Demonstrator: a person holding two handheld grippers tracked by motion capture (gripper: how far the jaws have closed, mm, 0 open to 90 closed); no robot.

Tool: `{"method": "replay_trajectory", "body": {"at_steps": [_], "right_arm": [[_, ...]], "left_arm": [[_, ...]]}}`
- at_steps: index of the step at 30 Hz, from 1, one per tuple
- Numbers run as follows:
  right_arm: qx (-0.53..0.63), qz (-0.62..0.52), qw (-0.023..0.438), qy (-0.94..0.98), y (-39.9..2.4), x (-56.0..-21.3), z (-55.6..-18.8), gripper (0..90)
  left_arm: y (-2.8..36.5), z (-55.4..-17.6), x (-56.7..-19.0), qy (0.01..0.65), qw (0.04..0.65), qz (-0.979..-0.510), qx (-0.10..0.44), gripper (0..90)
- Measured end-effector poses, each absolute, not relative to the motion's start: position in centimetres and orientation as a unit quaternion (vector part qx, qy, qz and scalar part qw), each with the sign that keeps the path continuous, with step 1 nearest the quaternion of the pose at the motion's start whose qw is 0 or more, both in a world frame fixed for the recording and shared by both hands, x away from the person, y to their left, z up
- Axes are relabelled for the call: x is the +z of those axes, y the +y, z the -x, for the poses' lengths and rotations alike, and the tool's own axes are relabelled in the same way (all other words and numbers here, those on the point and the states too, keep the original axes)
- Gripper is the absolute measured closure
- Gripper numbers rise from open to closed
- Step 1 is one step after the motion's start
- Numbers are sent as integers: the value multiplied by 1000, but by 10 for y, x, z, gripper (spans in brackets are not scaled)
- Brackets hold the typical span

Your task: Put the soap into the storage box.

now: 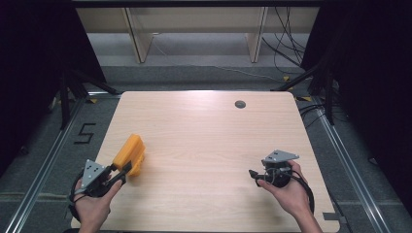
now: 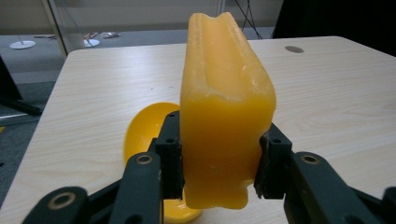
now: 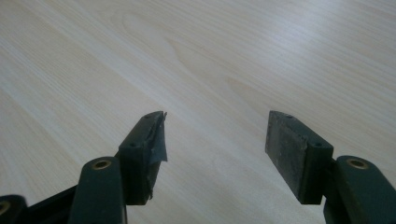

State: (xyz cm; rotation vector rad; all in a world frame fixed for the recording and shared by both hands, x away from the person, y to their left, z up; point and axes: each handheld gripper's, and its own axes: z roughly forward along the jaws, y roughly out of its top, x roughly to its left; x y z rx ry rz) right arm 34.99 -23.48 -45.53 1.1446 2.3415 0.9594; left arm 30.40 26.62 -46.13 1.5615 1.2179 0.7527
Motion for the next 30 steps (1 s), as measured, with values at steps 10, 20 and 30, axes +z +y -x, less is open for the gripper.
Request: {"method": "replay_trajectory", "body": {"at_steps": [10, 20, 30], "right_arm": [[334, -415, 169, 829, -234, -456, -350, 379], [337, -412, 174, 828, -233, -458, -350, 379], [331, -413, 169, 831, -233, -458, -350, 376]], "left_arm": [[274, -313, -463, 525, 480, -626, 319, 603], [276, -321, -468, 544, 469, -616, 324, 603], [274, -328, -472, 561, 462, -606, 323, 603]]}}
